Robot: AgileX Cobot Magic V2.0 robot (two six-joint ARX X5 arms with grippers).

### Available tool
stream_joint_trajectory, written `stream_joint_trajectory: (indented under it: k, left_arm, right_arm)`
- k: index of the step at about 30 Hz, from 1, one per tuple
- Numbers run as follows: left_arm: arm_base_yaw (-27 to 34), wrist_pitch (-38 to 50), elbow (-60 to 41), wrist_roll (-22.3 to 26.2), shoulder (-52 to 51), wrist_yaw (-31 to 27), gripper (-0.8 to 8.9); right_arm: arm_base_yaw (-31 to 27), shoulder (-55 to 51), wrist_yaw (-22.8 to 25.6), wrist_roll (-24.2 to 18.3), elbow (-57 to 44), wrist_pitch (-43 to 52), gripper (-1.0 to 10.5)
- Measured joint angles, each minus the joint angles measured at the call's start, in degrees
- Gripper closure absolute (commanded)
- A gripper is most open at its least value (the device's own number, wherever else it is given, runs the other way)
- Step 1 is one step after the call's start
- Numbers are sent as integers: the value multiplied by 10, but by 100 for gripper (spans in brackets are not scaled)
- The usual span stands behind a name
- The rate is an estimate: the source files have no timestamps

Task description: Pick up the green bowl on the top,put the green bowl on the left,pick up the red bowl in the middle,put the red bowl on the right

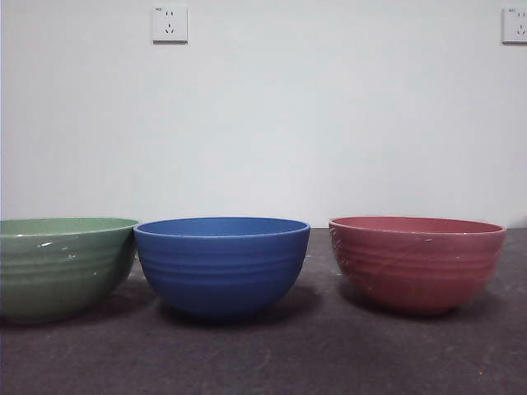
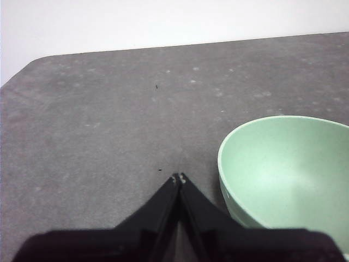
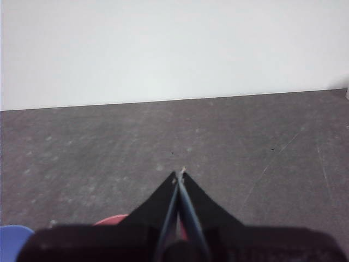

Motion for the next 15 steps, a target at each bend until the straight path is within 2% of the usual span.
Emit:
stream_joint_trajectory:
  k: [6, 8, 10, 15]
  left_arm:
    - [0, 0, 0, 0, 0, 0, 817]
    - [0, 0, 0, 0, 0, 0, 817]
    - [0, 0, 0, 0, 0, 0, 817]
    - [0, 0, 0, 0, 0, 0, 817]
  right_arm:
    - [-10, -21, -5, -34, -5, -31, 945]
    - [-36, -49, -28, -43, -25, -31, 945]
    - [-71, -81, -73, -47, -55, -25, 945]
    - [-158, -142, -223, -54, -168, 35, 945]
